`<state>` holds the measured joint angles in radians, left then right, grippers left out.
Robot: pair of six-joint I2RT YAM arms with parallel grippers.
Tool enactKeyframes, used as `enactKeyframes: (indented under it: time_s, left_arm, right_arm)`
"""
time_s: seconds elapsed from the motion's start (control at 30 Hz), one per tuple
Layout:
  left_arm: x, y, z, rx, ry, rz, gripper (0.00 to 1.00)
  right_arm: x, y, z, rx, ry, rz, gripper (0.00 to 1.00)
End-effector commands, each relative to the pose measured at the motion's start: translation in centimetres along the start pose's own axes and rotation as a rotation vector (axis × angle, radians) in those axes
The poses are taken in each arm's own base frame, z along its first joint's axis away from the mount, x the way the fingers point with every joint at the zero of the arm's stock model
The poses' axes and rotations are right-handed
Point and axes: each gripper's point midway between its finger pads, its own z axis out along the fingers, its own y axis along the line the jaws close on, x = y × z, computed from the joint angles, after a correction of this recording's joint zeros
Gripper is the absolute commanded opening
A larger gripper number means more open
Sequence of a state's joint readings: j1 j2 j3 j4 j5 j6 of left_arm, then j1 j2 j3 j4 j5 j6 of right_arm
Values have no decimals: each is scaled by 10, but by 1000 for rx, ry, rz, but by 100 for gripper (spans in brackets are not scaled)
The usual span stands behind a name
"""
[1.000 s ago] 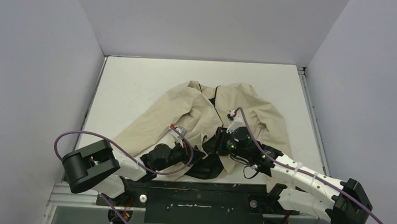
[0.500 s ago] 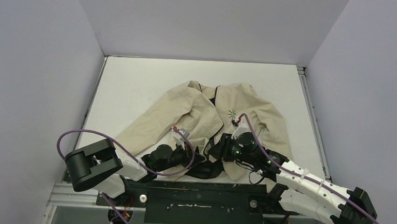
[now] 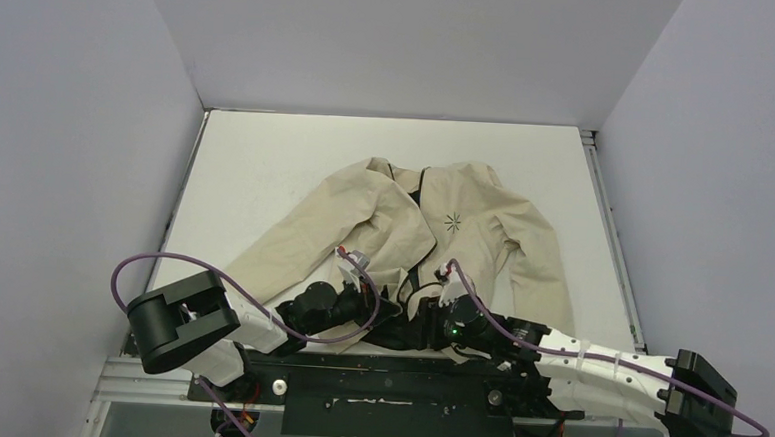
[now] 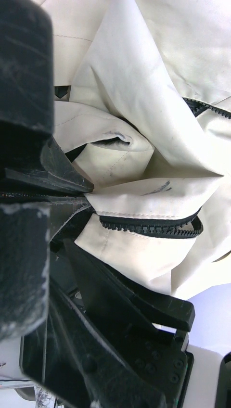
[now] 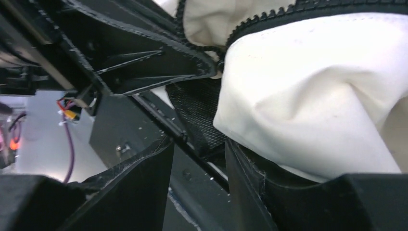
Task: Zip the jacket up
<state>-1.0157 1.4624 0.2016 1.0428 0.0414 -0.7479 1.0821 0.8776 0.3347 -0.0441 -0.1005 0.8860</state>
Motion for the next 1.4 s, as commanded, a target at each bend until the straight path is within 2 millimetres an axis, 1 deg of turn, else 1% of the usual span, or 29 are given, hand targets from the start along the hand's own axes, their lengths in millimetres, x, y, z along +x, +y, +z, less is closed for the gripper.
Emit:
enactKeyframes:
  time_s: [0.0,0.07,0.2,0.37,0.5,0.63,0.73,0.83,0.97,1.1,1.2,1.37]
  left_arm:
    - [-6,-6,0,25,-31,-1,0]
    - [-6,-7,-1,26,-32,-1,0]
    - [-6,-7,-1,27,-30,-1,0]
    - [-6,-6,-1,24,-28,0,0]
    - [-6,-6,-2,23,-31,-4,0]
    - [-6,-6,-2,24,-31,-5,0]
    - [-6,-6,-1,25,-29,-4,0]
    - [-5,-7,-1,25,-26,-5,0]
    - [-5,-7,-1,25,-25,-6,0]
    - [-6,-7,-1,24,-27,-8,0]
    - [-6,-6,-2,22,-30,-8,0]
    - [-5,-5,-1,17,-26,-8,0]
  right_arm:
    - [-30,2,8,12,-173,-50,44]
    - [-36,-10,8,70,-215,-58,44]
    - [-44,-23,9,135,-261,-67,45]
    - [-40,-21,19,95,-257,-87,46]
    - [-36,-23,27,95,-247,-117,46]
    - [-37,-25,31,85,-264,-146,47]
    - [-35,-22,35,43,-262,-172,46]
    - [-29,-18,40,9,-239,-196,40]
    - [-22,-20,48,-4,-213,-210,34]
    - [-19,-20,52,-14,-198,-222,25]
    - [-20,-21,52,-8,-208,-218,16]
    - [-26,-17,41,-19,-238,-211,2]
